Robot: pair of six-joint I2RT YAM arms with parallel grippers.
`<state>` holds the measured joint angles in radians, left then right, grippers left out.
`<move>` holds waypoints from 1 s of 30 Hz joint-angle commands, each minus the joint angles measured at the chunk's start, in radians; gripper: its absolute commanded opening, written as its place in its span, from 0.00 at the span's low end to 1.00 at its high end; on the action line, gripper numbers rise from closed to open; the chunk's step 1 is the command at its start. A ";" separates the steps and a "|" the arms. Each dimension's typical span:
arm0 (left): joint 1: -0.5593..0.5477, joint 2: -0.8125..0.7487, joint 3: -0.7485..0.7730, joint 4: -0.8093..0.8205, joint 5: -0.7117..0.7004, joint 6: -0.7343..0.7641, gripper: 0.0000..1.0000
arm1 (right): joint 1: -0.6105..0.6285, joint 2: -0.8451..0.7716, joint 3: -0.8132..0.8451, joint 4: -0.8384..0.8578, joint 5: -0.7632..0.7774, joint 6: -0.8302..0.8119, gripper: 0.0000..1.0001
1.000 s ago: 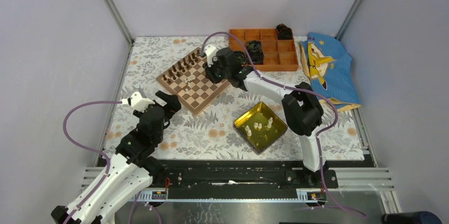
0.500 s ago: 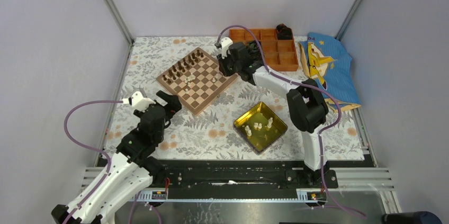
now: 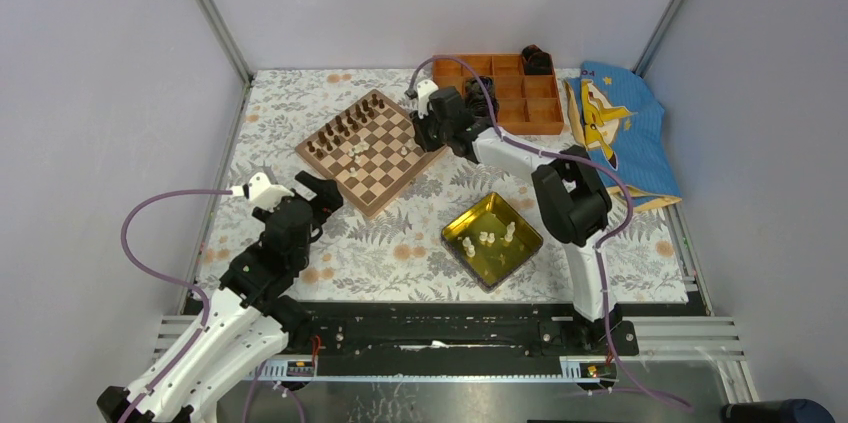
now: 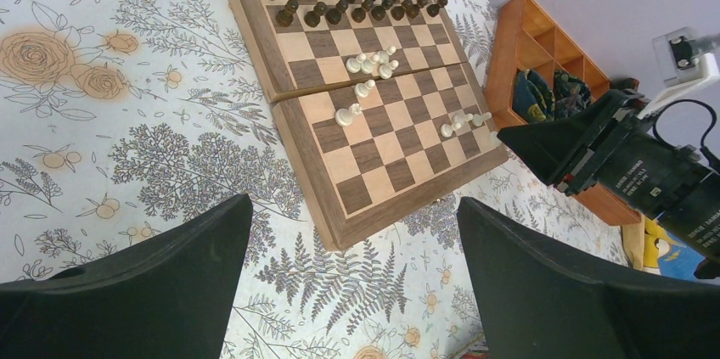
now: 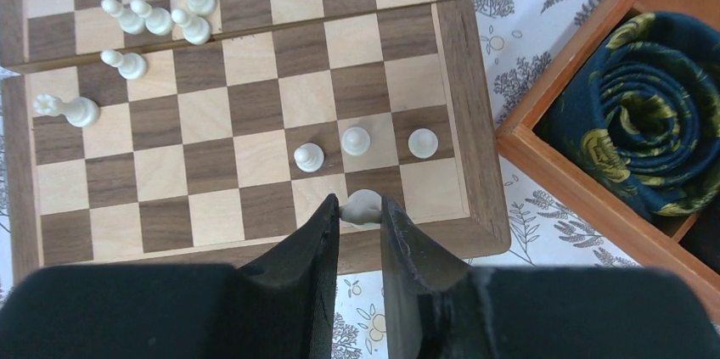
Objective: Set up the chess pieces on the board
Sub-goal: Place the chess piece on the chessboard.
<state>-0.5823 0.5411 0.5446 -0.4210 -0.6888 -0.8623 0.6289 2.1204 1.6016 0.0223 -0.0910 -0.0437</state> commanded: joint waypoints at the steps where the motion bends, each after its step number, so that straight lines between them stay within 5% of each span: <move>1: -0.005 -0.003 -0.011 0.008 -0.021 -0.012 0.99 | -0.013 0.018 0.050 -0.002 -0.004 0.016 0.15; 30: -0.005 0.013 -0.021 0.018 -0.020 -0.019 0.99 | -0.026 0.091 0.086 -0.008 -0.045 0.037 0.16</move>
<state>-0.5823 0.5526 0.5350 -0.4206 -0.6884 -0.8658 0.6117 2.1952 1.6390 0.0048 -0.1139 -0.0189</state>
